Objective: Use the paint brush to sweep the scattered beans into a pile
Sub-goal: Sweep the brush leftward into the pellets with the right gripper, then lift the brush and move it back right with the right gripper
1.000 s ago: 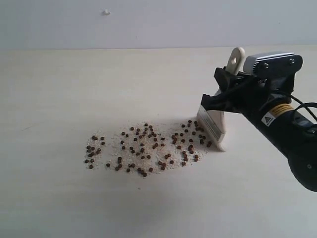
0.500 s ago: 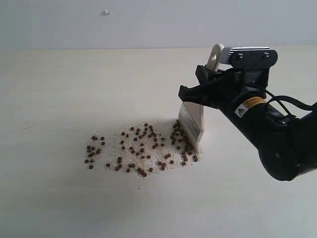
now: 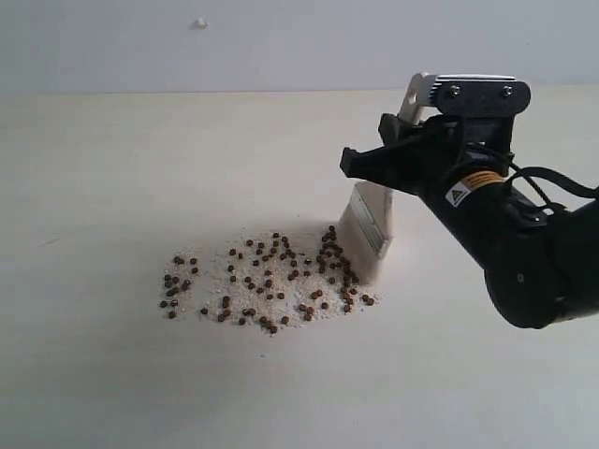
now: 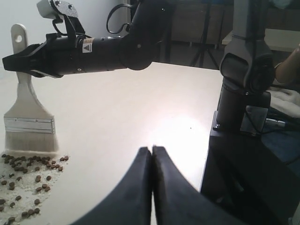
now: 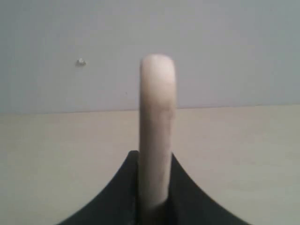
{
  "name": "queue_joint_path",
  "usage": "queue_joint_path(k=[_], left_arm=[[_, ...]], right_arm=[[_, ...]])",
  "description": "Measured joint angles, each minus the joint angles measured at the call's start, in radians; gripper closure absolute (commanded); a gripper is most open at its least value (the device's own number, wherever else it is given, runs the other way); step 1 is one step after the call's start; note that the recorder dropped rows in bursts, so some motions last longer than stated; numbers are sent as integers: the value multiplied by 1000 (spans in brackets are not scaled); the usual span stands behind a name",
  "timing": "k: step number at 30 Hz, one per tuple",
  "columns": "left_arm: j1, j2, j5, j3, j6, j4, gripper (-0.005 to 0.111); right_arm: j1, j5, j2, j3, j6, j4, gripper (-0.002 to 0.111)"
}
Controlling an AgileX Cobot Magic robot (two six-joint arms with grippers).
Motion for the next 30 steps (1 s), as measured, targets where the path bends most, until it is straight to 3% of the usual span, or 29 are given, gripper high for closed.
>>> queue_joint_path(k=[9, 15, 21, 30], left_arm=[[0, 0, 0, 0, 0, 0, 107], [0, 0, 0, 0, 0, 0, 107], [0, 0, 0, 0, 0, 0, 107], [0, 0, 0, 0, 0, 0, 107]], right_arm=[[0, 6, -114, 27, -37, 14, 108], [0, -7, -191, 132, -61, 103, 108], [0, -39, -200, 231, 21, 100, 108], [0, -89, -184, 247, 36, 96, 108]])
